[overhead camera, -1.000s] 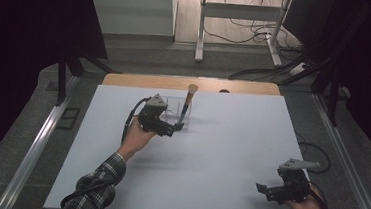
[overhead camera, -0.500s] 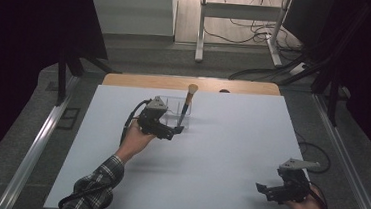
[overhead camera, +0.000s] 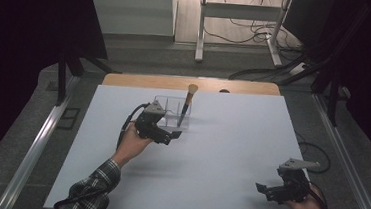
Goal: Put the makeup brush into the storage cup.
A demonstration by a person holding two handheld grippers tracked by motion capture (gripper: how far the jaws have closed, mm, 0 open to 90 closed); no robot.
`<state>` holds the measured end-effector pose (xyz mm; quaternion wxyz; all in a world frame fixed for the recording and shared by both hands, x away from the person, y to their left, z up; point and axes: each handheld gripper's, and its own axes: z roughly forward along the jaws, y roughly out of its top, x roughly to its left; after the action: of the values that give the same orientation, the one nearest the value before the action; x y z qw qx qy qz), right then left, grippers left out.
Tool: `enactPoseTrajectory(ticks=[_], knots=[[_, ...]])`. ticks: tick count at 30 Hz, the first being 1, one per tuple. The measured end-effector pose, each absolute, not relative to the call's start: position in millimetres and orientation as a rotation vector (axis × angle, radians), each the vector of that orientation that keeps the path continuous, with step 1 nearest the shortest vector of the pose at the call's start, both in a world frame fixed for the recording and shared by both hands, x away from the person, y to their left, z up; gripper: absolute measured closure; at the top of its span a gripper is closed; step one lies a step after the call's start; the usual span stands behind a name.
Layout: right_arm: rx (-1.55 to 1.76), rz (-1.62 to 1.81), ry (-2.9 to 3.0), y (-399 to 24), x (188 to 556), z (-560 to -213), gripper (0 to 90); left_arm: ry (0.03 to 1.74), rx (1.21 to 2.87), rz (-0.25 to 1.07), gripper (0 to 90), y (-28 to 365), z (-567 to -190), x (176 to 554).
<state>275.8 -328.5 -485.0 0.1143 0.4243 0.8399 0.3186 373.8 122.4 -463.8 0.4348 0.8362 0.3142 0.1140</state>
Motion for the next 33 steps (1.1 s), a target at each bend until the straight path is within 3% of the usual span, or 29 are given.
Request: enactPoseTrajectory(ticks=[33], knots=[[1.239, 0.930, 2.471, -327.1, 276.1, -485.2, 0.0, 0.806, 2.112, 0.276, 0.0, 144.2, -468.5, 351.2]])
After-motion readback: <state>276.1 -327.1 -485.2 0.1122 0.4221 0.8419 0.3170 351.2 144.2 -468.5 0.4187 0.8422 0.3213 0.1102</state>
